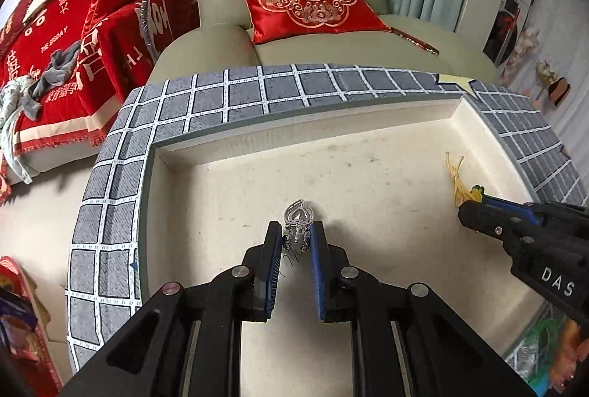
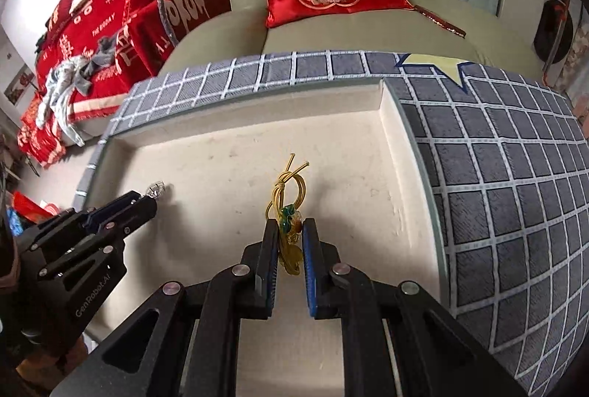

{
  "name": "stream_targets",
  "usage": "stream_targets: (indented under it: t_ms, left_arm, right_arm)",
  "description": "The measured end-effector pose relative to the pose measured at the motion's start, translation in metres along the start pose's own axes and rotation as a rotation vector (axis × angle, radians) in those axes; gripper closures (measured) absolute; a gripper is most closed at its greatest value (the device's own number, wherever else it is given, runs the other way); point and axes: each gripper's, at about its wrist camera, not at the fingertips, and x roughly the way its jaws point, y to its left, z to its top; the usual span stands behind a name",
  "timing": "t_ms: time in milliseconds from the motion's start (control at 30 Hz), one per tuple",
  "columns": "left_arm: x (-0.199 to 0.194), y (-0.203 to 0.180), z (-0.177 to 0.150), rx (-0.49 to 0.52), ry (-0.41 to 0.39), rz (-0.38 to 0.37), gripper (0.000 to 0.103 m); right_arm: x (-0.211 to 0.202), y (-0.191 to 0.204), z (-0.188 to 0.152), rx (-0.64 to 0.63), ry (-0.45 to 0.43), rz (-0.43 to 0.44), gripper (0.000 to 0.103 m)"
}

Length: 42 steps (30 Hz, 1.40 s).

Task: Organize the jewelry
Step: 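Carry both items into the white tray and open both tools to release them, then move both tools back over the jewelry on the tablecloth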

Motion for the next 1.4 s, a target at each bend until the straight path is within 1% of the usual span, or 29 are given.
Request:
stream_targets:
  t_ms: [167, 267, 333, 367, 400, 500, 733, 867, 1000, 1033, 1067, 1100, 1133, 1200, 1267, 1333, 1400]
  left_arm:
    - [0.002, -0.005, 0.0, 0.02, 0.007, 0.031, 0.073]
    - [0.001, -0.006, 0.0, 0.024, 0.011, 0.039, 0.073]
    - [0.0, -0.007, 0.001, 0.031, 0.013, 0.045, 0.073]
    - [0.0, -0.008, 0.001, 0.032, 0.013, 0.049, 0.073]
    - [0.0, -0.008, 0.0, 0.032, 0.012, 0.05, 0.073]
    - [-0.002, -0.008, -0.001, 0.029, 0.008, 0.046, 0.072]
    - [-0.006, -0.006, 0.0, 0.017, -0.002, 0.049, 0.072]
    - [-0.013, -0.007, 0.0, 0.014, -0.018, 0.04, 0.072]
    - [-0.026, -0.008, -0.001, 0.005, -0.027, 0.02, 0.071]
    - [-0.028, -0.008, -0.001, 0.002, -0.028, 0.014, 0.035]
    - [-0.032, -0.008, -0.002, -0.002, -0.027, 0.014, 0.005]
    - [-0.037, -0.007, -0.003, -0.014, -0.043, 0.032, 0.0]
    - [-0.046, -0.008, -0.003, -0.016, -0.079, 0.048, 0.0]
    - [-0.059, -0.011, -0.001, 0.01, -0.098, 0.034, 0.0]
    - [-0.069, -0.012, -0.003, 0.026, -0.12, 0.044, 0.0]
    - [-0.081, -0.012, -0.008, 0.044, -0.152, 0.058, 0.0]
    - [-0.092, -0.009, -0.014, 0.041, -0.166, 0.05, 0.0]
  right_arm:
    - [0.006, -0.001, -0.003, 0.003, 0.002, -0.007, 0.089]
    - [0.006, 0.001, -0.003, -0.016, 0.005, -0.013, 0.088]
    - [0.004, 0.001, -0.003, -0.016, 0.009, -0.002, 0.076]
    - [0.003, 0.0, -0.002, -0.008, 0.01, 0.007, 0.054]
    - [0.002, 0.0, -0.003, 0.0, 0.009, 0.011, 0.041]
    - [-0.006, -0.005, -0.002, 0.035, -0.014, 0.053, 0.041]
    - [-0.035, -0.016, -0.001, 0.106, -0.075, 0.096, 0.041]
    - [-0.042, -0.021, -0.005, 0.151, -0.074, 0.115, 0.041]
    - [-0.047, -0.021, -0.014, 0.162, -0.069, 0.107, 0.039]
    - [-0.05, -0.021, -0.017, 0.167, -0.072, 0.113, 0.038]
    - [-0.053, -0.022, -0.02, 0.177, -0.077, 0.121, 0.033]
    - [-0.057, -0.024, -0.024, 0.19, -0.079, 0.13, 0.03]
    - [-0.061, -0.025, -0.027, 0.196, -0.08, 0.137, 0.03]
    - [-0.068, -0.026, -0.033, 0.194, -0.09, 0.131, 0.029]
    - [-0.076, -0.026, -0.037, 0.177, -0.103, 0.107, 0.023]
    - [-0.084, -0.025, -0.041, 0.161, -0.117, 0.086, 0.023]
    - [-0.091, -0.022, -0.047, 0.138, -0.112, 0.076, 0.022]
